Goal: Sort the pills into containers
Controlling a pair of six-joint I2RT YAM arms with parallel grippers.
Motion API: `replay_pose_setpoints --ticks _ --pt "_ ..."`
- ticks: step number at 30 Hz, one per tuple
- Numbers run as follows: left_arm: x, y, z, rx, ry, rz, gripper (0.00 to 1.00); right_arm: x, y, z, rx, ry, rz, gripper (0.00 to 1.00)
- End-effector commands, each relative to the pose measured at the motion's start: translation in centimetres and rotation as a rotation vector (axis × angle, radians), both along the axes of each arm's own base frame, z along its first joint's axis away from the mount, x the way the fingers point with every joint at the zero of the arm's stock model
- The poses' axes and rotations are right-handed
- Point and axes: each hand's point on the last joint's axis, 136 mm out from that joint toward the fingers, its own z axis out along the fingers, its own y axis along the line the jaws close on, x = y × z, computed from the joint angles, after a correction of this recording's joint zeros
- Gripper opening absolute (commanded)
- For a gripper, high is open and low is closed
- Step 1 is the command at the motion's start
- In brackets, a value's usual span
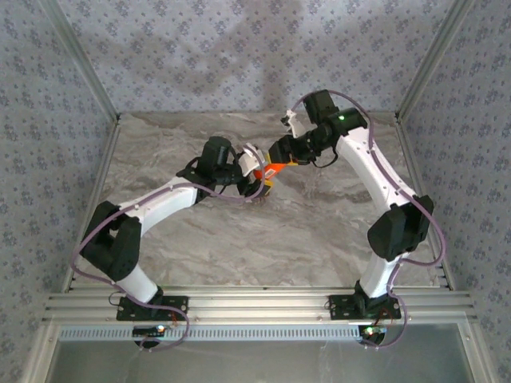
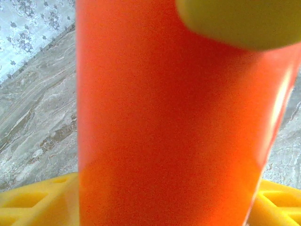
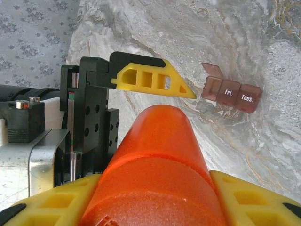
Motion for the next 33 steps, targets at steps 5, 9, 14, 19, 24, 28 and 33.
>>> replay_pose_setpoints --ticks 5,9,14,19,24,28,33 --pt "-0.2 -1.2 2.7 -0.069 -0.054 -0.033 0.65 -0.7 0.9 0.7 0.039 0.001 0.033 0.35" --pt "-0.5 -1.2 3.8 -0.119 -0.046 -0.026 0.67 -0.9 0.9 0.3 0.048 0.019 0.028 0.34" --pt "-0.5 -1.1 4.7 -0.171 -0.035 -0.008 0.69 -1.0 0.8 0.0 0.058 0.029 0.02 0.34" --pt "0.2 -0.2 5.6 -0.239 -0.021 0.041 0.7 -1.0 0.4 -0.3 0.054 0.037 0.008 0.33" --pt "0.2 0.7 5.9 -0.258 -0.002 0.045 0.7 -1.0 0.1 0.0 0.076 0.039 0.005 0.33" --pt "-0.4 0.6 5.3 -0.225 0.018 0.009 0.7 -0.9 0.0 0.1 0.09 0.041 0.006 0.32" --pt "-0.5 0.2 4.2 -0.196 0.052 -0.006 0.7 -1.0 0.1 0.5 0.105 0.034 0.005 0.33"
